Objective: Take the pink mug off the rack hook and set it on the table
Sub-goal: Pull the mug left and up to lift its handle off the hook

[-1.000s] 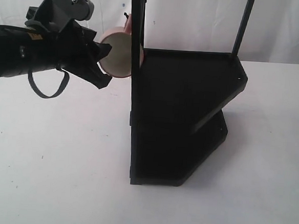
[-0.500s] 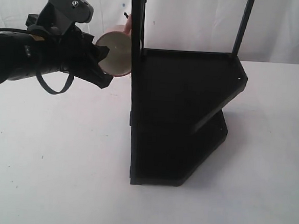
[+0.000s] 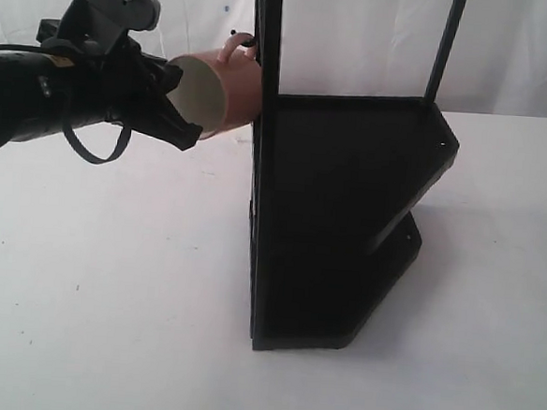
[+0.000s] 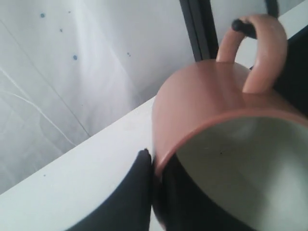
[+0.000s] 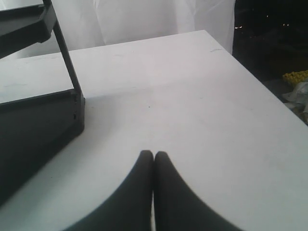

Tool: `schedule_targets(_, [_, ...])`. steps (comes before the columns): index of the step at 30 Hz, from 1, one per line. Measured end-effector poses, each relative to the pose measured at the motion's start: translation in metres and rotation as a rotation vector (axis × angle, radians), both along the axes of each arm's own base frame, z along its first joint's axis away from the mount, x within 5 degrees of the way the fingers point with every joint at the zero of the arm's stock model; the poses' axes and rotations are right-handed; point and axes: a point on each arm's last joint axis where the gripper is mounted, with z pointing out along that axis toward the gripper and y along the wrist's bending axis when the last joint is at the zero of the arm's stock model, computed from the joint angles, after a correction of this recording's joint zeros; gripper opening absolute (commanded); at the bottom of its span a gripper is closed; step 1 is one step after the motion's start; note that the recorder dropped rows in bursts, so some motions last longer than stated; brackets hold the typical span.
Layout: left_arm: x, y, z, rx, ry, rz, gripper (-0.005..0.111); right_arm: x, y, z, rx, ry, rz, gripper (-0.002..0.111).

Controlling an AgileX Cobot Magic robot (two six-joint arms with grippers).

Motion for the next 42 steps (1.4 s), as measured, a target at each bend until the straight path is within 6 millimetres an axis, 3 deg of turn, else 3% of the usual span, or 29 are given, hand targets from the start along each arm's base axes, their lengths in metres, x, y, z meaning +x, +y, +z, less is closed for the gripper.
schedule_targets(16, [-0.001, -0.001, 0.0, -0.015, 0.024, -0.01, 0.0, 0.0, 0.0, 0.0, 0.0, 0.0, 0.0, 0.0])
schedule_targets(28, [-0.014, 0.005, 0.023, -0.019, -0.051, -0.015, 0.0, 0.0, 0.0, 0.0, 0.0, 0.0, 0.0, 0.0])
schedule_targets(38, [-0.018, 0.008, 0.023, 0.039, -0.04, -0.02, 0.0, 0.0, 0.0, 0.0, 0.0, 0.0, 0.0, 0.0])
schedule_targets(42, [-0.022, 0.014, 0.036, 0.047, -0.109, 0.016, 0.0, 0.0, 0.0, 0.0, 0.0, 0.0, 0.0, 0.0])
